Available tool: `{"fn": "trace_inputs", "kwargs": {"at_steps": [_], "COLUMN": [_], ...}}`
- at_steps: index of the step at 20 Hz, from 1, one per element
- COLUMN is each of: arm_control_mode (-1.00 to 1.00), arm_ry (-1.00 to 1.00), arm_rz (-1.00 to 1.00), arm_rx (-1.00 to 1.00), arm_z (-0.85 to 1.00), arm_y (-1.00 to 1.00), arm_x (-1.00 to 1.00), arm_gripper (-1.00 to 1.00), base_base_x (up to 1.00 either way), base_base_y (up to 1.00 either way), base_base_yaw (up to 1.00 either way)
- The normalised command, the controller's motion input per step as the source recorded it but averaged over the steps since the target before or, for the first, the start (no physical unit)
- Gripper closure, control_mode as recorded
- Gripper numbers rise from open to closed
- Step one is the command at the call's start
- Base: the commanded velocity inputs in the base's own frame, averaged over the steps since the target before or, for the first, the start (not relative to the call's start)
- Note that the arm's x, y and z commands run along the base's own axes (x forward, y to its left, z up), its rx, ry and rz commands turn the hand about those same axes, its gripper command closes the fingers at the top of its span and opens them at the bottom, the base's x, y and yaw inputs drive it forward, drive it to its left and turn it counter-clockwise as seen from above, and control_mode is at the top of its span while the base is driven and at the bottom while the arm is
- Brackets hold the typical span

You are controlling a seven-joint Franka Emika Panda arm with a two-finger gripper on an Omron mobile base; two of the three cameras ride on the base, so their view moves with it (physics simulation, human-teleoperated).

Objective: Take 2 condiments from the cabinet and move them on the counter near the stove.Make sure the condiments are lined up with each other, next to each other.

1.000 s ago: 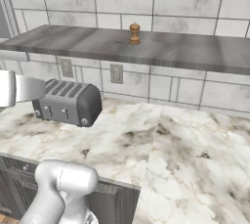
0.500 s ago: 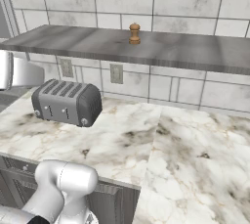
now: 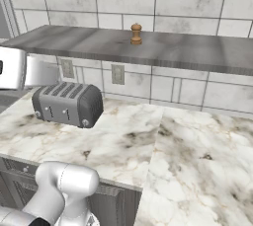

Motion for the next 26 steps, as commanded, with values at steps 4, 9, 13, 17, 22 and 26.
{"fn": "trace_inputs", "kwargs": {"at_steps": [4, 9, 13, 17, 22, 26], "arm_control_mode": [-1.0, -1.0, -1.0, -1.0, -1.0, -1.0], "arm_ry": [-0.12, -0.03, 0.0, 0.0, 0.0, 0.0], "arm_rz": [-0.13, -0.1, -0.05, -0.02, 0.0, 0.0], "arm_rx": [0.0, 0.0, 0.0, 0.0, 0.0, 0.0], "arm_z": [-0.05, 0.0, 0.0, 0.0, 0.02, 0.01], "arm_y": [-0.32, -0.17, -0.09, -0.07, -0.08, -0.06], "arm_x": [0.48, 0.49, 0.42, 0.43, 0.37, 0.34], "arm_gripper": [-1.0, -1.0, -1.0, -1.0, -1.0, -1.0], "base_base_x": [0.0, 0.0, 0.0, 0.0, 0.0, 0.0], "base_base_y": [0.0, 0.0, 0.0, 0.0, 0.0, 0.0], "base_base_yaw": [0.0, 0.0, 0.0, 0.0, 0.0, 0.0]}}
